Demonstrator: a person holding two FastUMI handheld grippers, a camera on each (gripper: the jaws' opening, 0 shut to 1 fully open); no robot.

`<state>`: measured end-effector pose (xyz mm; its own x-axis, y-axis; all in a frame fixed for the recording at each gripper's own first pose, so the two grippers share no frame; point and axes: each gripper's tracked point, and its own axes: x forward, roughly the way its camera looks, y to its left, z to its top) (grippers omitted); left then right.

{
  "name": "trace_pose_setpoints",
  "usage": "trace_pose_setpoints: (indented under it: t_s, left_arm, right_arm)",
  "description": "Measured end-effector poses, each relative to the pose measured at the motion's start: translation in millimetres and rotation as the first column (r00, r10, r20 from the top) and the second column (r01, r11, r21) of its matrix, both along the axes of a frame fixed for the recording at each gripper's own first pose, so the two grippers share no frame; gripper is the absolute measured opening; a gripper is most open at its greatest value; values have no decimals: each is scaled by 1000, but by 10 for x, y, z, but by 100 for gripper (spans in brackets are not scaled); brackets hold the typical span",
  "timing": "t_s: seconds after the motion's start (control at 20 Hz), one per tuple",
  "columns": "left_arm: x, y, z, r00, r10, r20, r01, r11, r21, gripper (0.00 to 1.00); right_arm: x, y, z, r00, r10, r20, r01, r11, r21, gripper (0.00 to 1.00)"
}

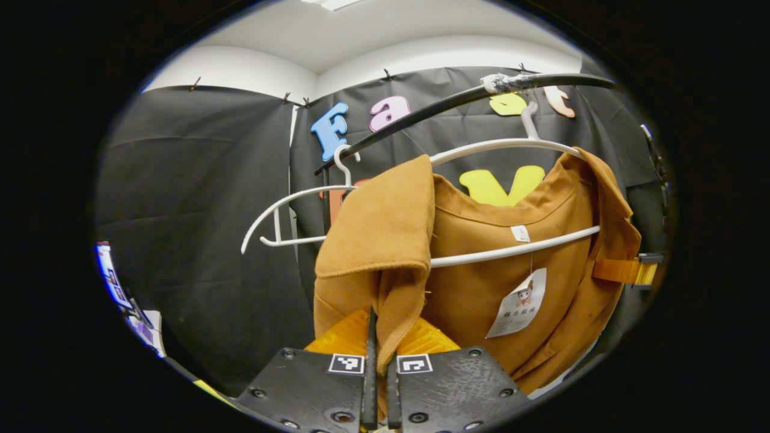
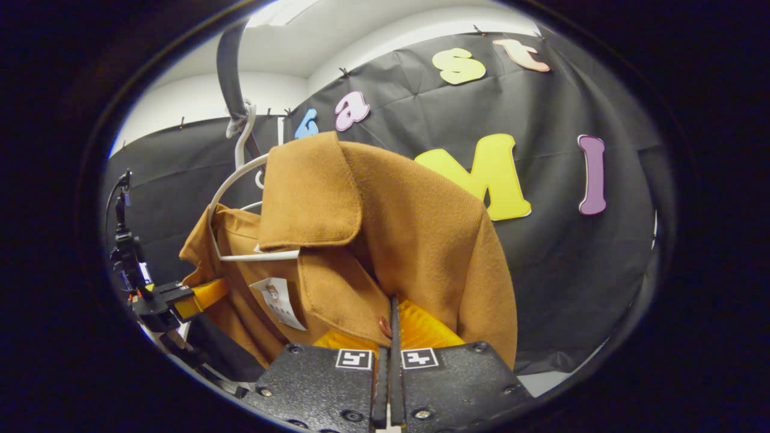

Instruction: Grasp the clothes on the hanger with both hands and then place them into the laundry hamper below.

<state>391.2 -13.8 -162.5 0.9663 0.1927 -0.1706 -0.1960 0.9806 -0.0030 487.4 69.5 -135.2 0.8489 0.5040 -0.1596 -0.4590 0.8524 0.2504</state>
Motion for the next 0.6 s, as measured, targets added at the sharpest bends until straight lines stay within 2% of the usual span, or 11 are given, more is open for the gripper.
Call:
trace_pose_setpoints:
  t_s: [0.1,0.15,0.2,0.35,0.45,0.55,0.6]
  left_arm:
    - [-15,-8,-13,1000,-17,-4,17,1000,-1,5]
    - [-10,8,-12,1000,-25,-5,25,1000,-7,10]
    - [-18,-12,-8,999,-35,-5,35,999,-14,0]
    - [-50,13,34,999,-51,-4,50,997,-61,0]
    - [-95,27,75,999,-52,-4,51,995,-89,0]
    - [-130,57,128,999,-50,1,50,995,-84,0]
    - [-144,53,175,999,-53,6,54,995,-86,0]
  right_arm:
    - [5,32,6,999,47,-18,-46,998,50,4]
    - [-32,46,0,997,77,-25,-75,995,73,4]
    - [-50,64,19,994,109,-27,-106,990,97,4]
    - [-124,124,35,976,214,-47,-202,963,178,4]
    - [-169,122,138,961,270,-59,-244,930,277,4]
    - [-238,157,296,943,330,-46,-289,879,380,4]
    - [-291,161,360,932,362,-32,-321,861,394,4]
